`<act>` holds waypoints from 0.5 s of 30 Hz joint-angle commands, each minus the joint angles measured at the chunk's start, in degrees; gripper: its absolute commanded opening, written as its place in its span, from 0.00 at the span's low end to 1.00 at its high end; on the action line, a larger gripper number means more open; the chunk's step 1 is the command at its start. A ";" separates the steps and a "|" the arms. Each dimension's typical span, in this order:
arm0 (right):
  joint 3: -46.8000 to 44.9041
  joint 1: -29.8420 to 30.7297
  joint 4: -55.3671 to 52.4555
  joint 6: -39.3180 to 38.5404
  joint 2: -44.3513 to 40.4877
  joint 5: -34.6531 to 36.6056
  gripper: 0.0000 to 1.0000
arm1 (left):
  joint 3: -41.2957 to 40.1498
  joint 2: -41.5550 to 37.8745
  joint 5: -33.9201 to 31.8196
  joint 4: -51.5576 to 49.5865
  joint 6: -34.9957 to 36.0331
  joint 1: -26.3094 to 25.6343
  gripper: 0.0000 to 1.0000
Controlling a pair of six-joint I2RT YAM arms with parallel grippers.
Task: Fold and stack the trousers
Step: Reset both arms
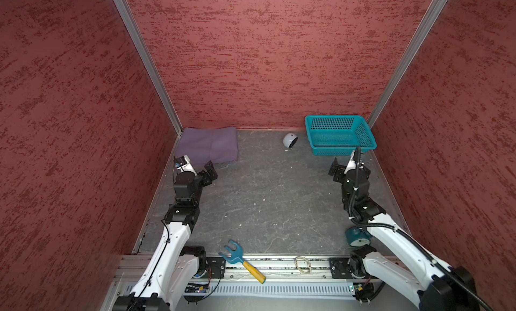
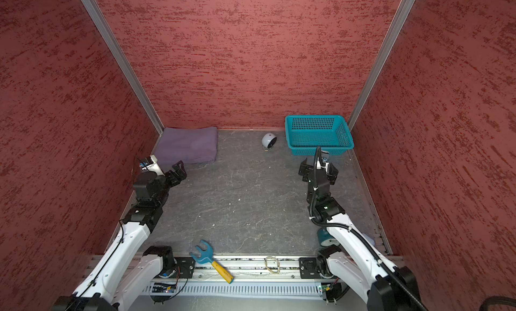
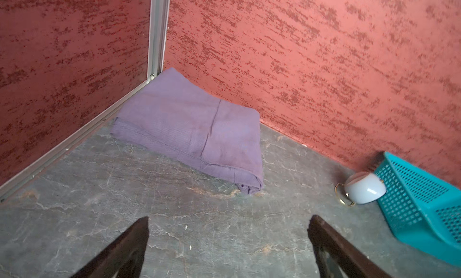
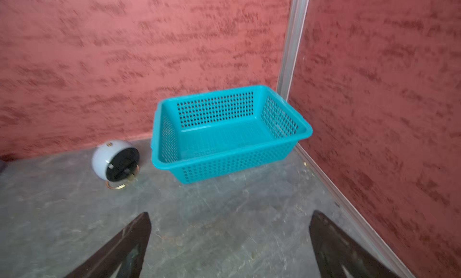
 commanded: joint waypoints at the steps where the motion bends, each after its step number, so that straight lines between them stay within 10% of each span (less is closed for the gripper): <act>1: -2.99 -1.36 8.71 4.99 -0.27 7.38 0.99 | -2.19 2.13 0.14 10.83 7.66 -0.59 0.99; 15: -15.54 -7.53 24.28 -1.39 8.85 13.74 0.99 | -2.85 29.21 -5.50 29.19 15.54 0.79 0.99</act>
